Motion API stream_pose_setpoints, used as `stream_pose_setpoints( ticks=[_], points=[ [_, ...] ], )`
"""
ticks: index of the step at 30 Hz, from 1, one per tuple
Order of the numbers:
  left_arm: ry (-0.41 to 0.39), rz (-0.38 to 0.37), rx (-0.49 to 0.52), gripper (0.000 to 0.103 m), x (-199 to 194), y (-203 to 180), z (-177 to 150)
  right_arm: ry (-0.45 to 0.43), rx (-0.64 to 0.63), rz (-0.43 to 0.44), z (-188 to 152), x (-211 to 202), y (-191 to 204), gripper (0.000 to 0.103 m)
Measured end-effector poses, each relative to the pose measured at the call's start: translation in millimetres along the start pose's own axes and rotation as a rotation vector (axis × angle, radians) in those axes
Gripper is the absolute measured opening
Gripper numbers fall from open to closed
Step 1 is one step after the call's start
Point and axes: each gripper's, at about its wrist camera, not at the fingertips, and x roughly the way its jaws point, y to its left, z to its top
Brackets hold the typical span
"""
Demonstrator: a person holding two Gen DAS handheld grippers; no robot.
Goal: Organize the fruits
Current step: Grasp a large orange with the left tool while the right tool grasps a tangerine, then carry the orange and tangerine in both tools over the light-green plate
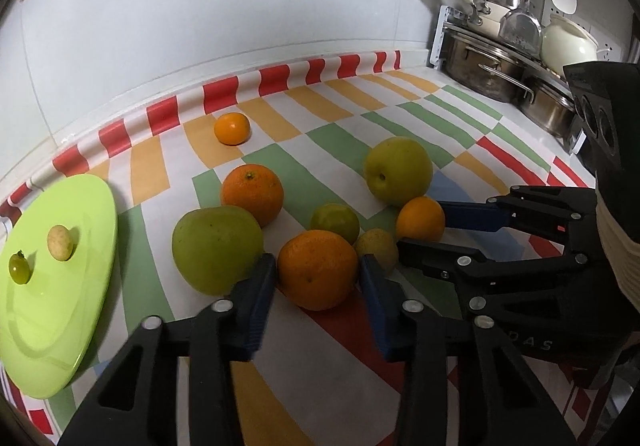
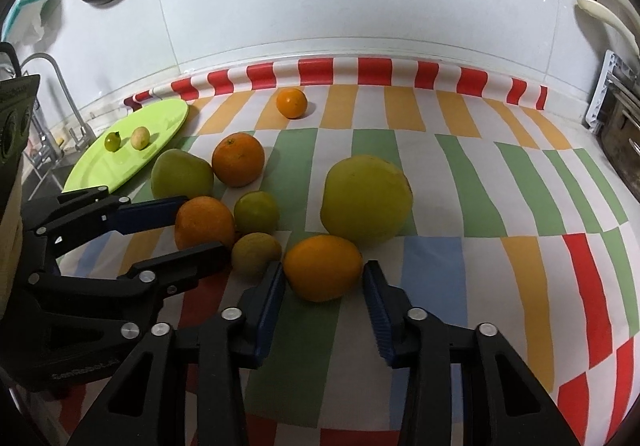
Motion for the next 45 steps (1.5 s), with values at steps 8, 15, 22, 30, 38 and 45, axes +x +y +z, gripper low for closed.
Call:
stream_pose_setpoints(
  ticks=[8,15,22,30,38,45],
  points=[
    [-0.01,0.006,0.007,0.04,-9,-6,-2,-0.008,0.002,-0.013,-2,-9,1,0.04],
    [-0.05,0.021,-0.01,0.04,-30,-7,0,-0.038,0.014,-0.024,-4,-28,5,0.04],
    [-0.109,0.051,-0.02,0.04,-62,-9,0,-0.08,0.002,-0.021,-1,-50,15,0.04],
    [-0.152,0.091,-0.062,0.04,-95,-7,-8,-0.137,-0.017,0.005,3,-77,31,0.04],
    [-0.197,0.162,-0.117,0.04,-130,5,-20,-0.186,-0.049,0.033,8,-98,52,0.04],
    [-0.216,0.218,-0.157,0.04,-153,15,-32,-0.22,-0.084,0.061,11,-108,74,0.04]
  ],
)
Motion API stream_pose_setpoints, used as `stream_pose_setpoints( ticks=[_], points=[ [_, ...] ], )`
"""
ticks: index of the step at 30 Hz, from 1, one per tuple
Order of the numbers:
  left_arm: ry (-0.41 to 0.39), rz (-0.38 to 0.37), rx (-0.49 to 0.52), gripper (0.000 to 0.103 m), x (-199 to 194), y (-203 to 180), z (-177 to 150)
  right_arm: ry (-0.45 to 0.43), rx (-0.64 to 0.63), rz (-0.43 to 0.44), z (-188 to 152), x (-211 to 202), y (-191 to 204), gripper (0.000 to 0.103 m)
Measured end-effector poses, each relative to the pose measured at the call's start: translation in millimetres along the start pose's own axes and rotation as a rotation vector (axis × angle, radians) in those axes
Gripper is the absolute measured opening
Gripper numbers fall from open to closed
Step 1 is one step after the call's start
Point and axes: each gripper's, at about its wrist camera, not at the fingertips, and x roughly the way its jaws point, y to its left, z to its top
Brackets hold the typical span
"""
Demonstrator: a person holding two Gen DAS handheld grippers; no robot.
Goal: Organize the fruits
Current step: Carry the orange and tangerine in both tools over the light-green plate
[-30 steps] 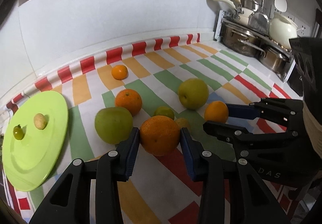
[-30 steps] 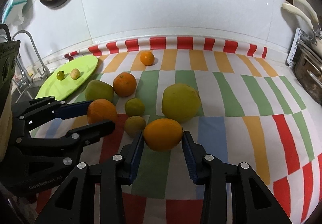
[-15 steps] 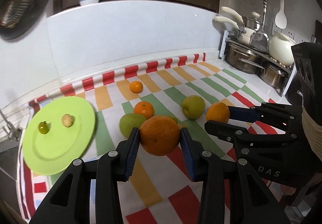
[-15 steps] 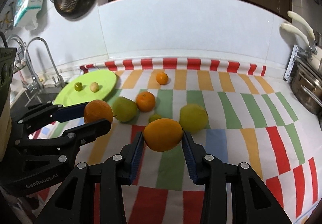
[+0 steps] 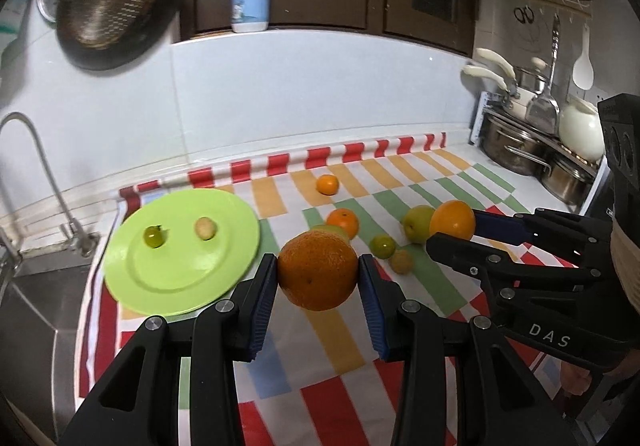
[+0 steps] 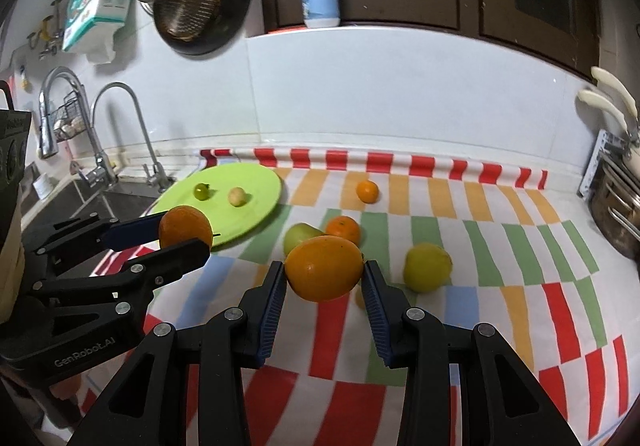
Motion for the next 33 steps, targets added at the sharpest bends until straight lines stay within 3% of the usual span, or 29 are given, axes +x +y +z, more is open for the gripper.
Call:
stream_pose_setpoints(
  ticks=[20,33],
  points=[
    [-0.074,0.135,-0.058,0.04,-52,51,-4,-0.096,-0.064,0.093,28,-7,60,0.04],
    [-0.084,0.189,-0.079,0.04,-49,81,4,-0.116,-0.097,0.127,49,15,86,0.04]
  ],
)
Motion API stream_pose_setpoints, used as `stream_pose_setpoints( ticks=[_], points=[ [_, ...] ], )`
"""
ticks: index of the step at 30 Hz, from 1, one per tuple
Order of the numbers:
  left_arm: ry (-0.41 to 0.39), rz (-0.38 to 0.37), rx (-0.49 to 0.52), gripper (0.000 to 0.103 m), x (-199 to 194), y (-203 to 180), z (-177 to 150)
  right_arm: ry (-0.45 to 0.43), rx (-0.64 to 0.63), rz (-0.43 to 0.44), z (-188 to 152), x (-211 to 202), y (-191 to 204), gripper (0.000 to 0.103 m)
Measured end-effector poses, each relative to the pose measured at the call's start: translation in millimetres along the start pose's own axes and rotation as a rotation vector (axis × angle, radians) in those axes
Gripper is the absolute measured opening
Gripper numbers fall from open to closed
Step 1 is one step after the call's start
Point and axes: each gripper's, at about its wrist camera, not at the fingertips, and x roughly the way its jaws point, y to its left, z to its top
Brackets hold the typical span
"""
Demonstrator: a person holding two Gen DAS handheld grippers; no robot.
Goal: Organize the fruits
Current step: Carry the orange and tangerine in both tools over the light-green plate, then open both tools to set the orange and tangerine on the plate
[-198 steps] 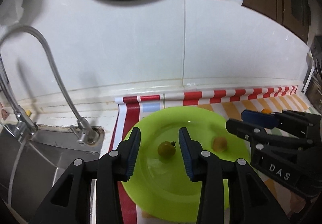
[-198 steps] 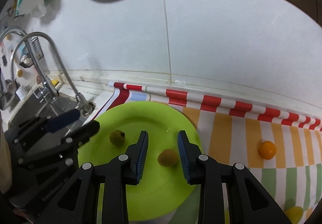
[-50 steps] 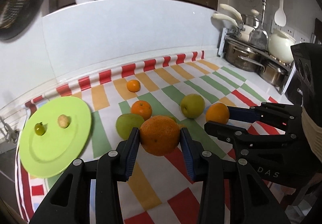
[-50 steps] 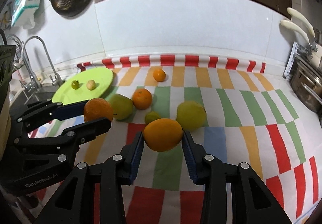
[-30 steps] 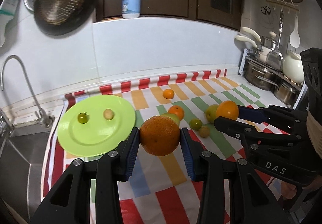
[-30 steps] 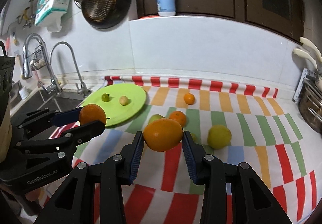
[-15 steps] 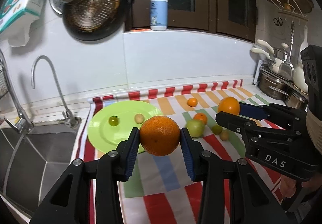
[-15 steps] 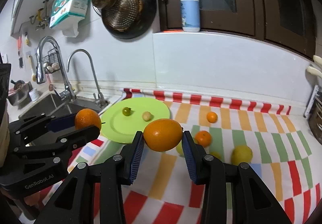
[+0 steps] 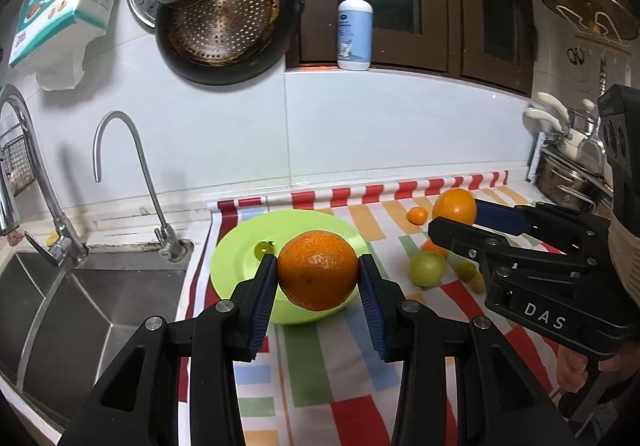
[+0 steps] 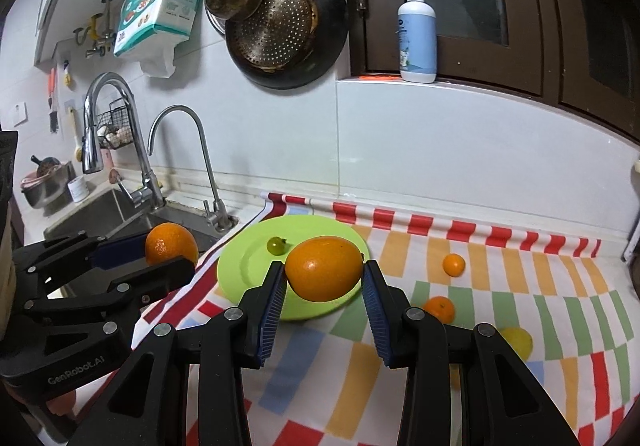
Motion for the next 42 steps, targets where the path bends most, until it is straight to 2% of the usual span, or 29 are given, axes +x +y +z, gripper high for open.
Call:
stream_pose_setpoints(
  ticks=[7,15,27,34,38,42],
  points=[
    [0.008,0.018,-0.01,0.04,24,14,9,0.014,-0.002,0.01,11,26,1,0.04],
    [0.052,0.03,-0.027,0.04,60,34,8,0.065,0.016,0.036,14,69,0,0.04],
    [0.157,0.041,-0.05,0.04,120,59,-10,0.197,0.012,0.055,1,139,5,0.04],
    [0.183,0.042,-0.058,0.041,141,65,-13,0.221,0.019,0.042,-4,157,0,0.041],
    [0.172,0.065,-0.076,0.051,141,69,-10,0.21,0.022,0.027,0,159,-2,0.055],
    [0.164,0.082,-0.068,0.053,132,69,-9,0.19,0.015,0.002,1,149,-4,0.055]
  ],
)
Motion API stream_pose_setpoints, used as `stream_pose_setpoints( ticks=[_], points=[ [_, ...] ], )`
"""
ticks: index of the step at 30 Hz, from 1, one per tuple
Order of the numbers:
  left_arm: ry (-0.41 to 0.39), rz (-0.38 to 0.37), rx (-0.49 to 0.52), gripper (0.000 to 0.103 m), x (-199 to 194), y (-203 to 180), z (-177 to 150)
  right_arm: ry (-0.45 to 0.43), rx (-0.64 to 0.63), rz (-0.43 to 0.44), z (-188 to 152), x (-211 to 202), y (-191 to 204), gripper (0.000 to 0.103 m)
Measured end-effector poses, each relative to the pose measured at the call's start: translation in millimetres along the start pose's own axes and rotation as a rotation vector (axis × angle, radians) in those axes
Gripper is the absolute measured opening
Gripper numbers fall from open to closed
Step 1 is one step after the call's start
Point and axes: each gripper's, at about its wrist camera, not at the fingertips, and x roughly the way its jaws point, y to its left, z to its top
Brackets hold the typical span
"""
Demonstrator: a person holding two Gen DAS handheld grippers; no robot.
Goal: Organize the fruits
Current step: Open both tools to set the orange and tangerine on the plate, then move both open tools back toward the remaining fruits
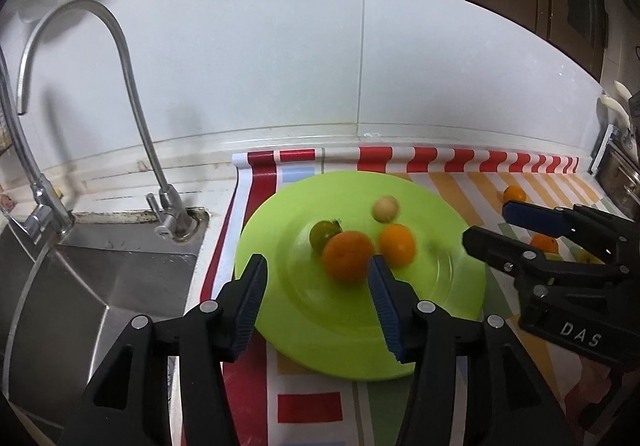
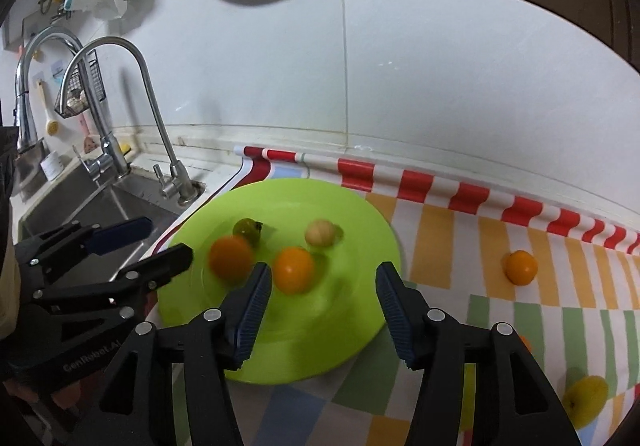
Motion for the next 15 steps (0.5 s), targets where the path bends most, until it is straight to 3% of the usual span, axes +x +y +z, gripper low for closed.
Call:
stream_pose_setpoints(
  ticks=[15],
  points=[
    [-0.067,-0.02,0.028,0.057,-57,-22,-3,-0.062,0.036,-0.036,-13,-62,-6,0.055]
  ],
)
